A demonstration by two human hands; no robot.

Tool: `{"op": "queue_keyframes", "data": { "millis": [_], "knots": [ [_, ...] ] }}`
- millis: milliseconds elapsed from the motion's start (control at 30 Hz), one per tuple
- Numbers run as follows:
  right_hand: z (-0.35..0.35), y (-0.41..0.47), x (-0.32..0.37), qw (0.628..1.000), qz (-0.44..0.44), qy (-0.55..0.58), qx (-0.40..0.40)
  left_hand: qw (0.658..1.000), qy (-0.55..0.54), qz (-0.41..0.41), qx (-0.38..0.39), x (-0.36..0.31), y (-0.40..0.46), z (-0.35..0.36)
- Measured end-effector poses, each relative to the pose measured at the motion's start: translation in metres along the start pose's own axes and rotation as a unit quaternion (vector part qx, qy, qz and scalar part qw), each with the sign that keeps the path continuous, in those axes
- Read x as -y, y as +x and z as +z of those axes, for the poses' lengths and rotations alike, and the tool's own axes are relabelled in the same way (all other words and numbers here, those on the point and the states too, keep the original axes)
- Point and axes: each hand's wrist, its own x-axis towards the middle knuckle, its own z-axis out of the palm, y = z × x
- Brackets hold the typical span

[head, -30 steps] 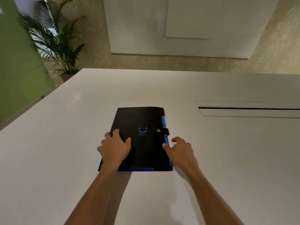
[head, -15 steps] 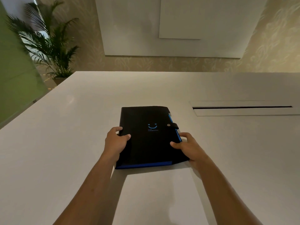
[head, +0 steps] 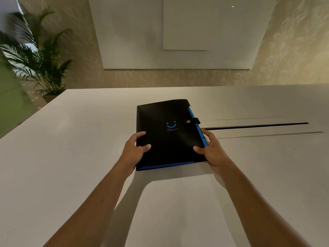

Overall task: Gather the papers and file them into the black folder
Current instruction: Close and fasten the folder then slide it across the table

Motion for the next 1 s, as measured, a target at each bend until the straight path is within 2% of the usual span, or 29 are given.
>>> {"op": "queue_keyframes", "data": {
  "millis": [233,467,567,733,867,1000],
  "knots": [
    [-0.010,0.073,0.009,0.998,-0.012,0.001,-0.055,0.998,-0.015,0.036,-0.041,-0.003,0.070,0.033],
    [-0.017,0.155,0.015,0.992,0.002,-0.063,-0.107,0.995,0.084,0.056,0.020,0.002,0.148,0.058],
    [-0.018,0.187,0.012,0.983,-0.002,-0.139,-0.121,0.988,0.136,0.067,0.021,0.008,0.185,0.065],
    [-0.016,0.228,0.000,0.945,-0.047,-0.289,-0.148,0.970,0.222,0.097,0.010,0.025,0.235,0.080],
    [-0.016,0.250,-0.011,0.914,-0.087,-0.363,-0.161,0.952,0.271,0.140,-0.009,0.031,0.264,0.092],
    [-0.019,0.258,-0.014,0.817,-0.093,-0.546,-0.159,0.928,0.325,0.180,-0.026,0.038,0.280,0.100]
  ]
}}
